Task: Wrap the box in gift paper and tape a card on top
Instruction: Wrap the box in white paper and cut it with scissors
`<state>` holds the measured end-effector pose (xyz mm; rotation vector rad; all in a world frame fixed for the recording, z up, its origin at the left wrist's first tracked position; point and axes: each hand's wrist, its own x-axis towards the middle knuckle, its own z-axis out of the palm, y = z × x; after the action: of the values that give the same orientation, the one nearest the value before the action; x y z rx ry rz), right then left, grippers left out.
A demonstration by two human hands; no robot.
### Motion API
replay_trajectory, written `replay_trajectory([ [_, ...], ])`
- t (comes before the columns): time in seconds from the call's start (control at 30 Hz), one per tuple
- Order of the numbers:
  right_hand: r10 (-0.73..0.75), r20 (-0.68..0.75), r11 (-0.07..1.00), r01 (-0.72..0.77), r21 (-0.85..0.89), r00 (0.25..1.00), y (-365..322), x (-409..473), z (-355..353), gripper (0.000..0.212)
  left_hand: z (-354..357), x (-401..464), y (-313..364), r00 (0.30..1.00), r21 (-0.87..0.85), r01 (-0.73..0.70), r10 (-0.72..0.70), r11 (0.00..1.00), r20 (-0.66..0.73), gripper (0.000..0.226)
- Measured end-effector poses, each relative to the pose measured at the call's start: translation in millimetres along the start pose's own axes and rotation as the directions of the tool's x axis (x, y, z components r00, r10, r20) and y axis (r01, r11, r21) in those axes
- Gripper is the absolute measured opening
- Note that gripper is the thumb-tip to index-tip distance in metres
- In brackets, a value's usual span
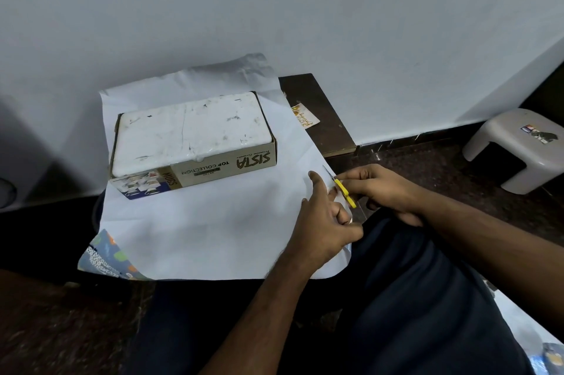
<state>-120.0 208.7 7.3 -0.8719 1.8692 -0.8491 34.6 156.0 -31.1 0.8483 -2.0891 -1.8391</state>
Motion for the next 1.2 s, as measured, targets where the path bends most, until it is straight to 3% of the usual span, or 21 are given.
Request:
replay_trajectory([
  [0.2,0.009,-0.016,0.998,-0.008,0.062,1.000,-1,3,2,0.019,0,-2,3,1.000,0.094,0.004,-0.004,0.996,-0.003,0.121],
  [0.5,-0.016,-0.043,0.997,0.019,0.074,0.999,-3,2,3,0.019,-4,-6,11,0.998,-0.012,0.041,-0.041,0.999,0.038,0.118],
  [0.67,-0.033,-0.036,0.996,0.036,0.077,0.999,-3,1,6,0.026,-9,-9,19,0.996,-0.076,0.085,-0.086,0.994,-0.012,0.117],
  [1.0,-0.042,-0.063,0.996,0.047,0.075,0.997,-4,5,11,0.021,-10,-10,18,0.996,-0.036,0.081,-0.082,0.996,-0.021,0.116],
  [1.2,-0.046,-0.082,0.996,0.051,0.071,0.996,-7,4,13,0.023,-10,-7,10,0.993,-0.088,0.114,-0.110,0.990,0.045,0.121],
])
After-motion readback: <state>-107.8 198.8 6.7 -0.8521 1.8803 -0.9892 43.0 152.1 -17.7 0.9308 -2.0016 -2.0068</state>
